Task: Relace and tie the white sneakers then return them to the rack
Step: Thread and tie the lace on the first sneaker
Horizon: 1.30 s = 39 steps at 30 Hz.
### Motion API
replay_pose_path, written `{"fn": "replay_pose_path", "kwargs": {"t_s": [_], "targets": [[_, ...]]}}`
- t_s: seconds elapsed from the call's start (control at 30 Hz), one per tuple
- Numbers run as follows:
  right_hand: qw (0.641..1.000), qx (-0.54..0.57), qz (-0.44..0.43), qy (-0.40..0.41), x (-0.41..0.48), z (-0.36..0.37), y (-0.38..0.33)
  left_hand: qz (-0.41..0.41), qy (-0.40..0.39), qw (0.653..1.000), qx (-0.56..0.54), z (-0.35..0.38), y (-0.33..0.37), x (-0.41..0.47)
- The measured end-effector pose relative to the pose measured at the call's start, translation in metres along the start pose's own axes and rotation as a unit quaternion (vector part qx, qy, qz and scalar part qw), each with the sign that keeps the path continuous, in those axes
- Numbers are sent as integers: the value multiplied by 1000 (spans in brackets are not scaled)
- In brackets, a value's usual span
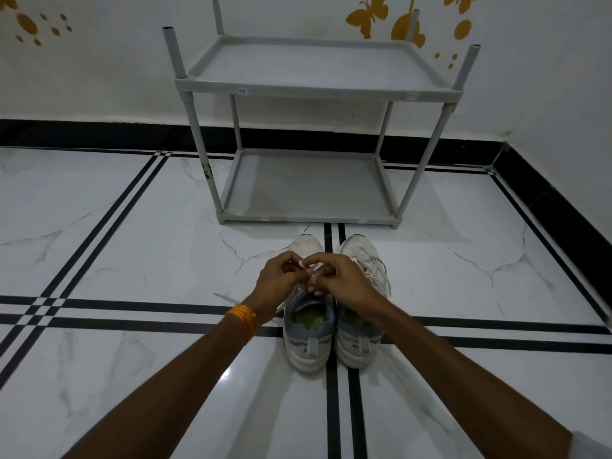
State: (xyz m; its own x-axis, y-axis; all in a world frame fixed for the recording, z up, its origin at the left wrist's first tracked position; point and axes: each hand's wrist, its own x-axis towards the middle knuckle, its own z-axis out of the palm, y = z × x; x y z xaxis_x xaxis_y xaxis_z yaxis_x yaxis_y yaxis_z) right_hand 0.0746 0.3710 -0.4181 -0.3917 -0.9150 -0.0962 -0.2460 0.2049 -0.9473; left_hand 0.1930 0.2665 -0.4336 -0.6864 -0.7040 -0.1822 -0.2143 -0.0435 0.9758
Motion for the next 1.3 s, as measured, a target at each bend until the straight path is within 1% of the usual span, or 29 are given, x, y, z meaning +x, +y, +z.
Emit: {"fn": "replay_pose_path", "kwargs": {"t_s": [0.1,0.17,0.27,0.33,0.47,0.57,0.67,0.7,0.73,0.77,0.83,0.87,0.9,0.93,0.97,1.0,1.07,1.1,1.13,1.2,1.23,1.27,1.3], "targets": [[997,64,22,27,-6,3,5,40,36,997,62,5,-2,-3],[993,91,44,54,-7,5,7,80,50,989,113,7,-1,-4],[990,103,65,74,-6,9,7,158,74,960,220,6,1,-4],[985,126,83,79,-6,9,5,200,69,940,268,3,0,-5],[979,160,100,72,-7,8,3,236,18,917,321,-7,1,-4],[980,158,92,81,-9,9,5,276,-2,879,390,-8,7,-1],[982,131,74,117,-11,9,11,254,-33,822,508,-6,9,1],[984,108,63,129,-11,9,13,240,-40,809,535,-6,5,1],[986,78,49,138,-11,9,15,226,-39,809,542,-6,2,-1],[988,47,34,144,-10,10,16,207,-31,825,525,-5,-1,-4],[988,1,9,151,-9,12,15,153,-8,890,429,-2,3,-8],[988,-11,-1,154,-8,12,13,95,-16,929,358,-3,8,-7],[987,-15,-8,158,-7,12,13,22,-45,960,275,-5,15,-5],[987,-7,-11,159,-6,11,13,-49,-85,976,196,-7,21,-3],[987,12,-6,158,-6,11,14,-101,-116,979,133,-10,26,-2],[988,38,3,151,-5,11,15,-132,-130,979,89,-13,27,-1],[988,65,17,138,-4,11,16,-168,-127,977,30,-15,25,0],[990,48,14,133,-3,11,15,-181,-118,976,0,-14,23,0],[991,11,1,130,-3,9,14,-190,-110,975,-28,-11,22,0],[981,-128,-50,140,-5,4,8,-197,-92,975,-54,-8,25,-1],[961,-215,-86,148,-7,1,5,-198,-79,976,-47,-7,26,-1],[931,-309,-126,150,-9,-1,0,-194,-64,978,-29,-6,27,0],[892,-396,-168,138,-9,-1,-6,-188,-50,981,-4,-6,27,0]]}}
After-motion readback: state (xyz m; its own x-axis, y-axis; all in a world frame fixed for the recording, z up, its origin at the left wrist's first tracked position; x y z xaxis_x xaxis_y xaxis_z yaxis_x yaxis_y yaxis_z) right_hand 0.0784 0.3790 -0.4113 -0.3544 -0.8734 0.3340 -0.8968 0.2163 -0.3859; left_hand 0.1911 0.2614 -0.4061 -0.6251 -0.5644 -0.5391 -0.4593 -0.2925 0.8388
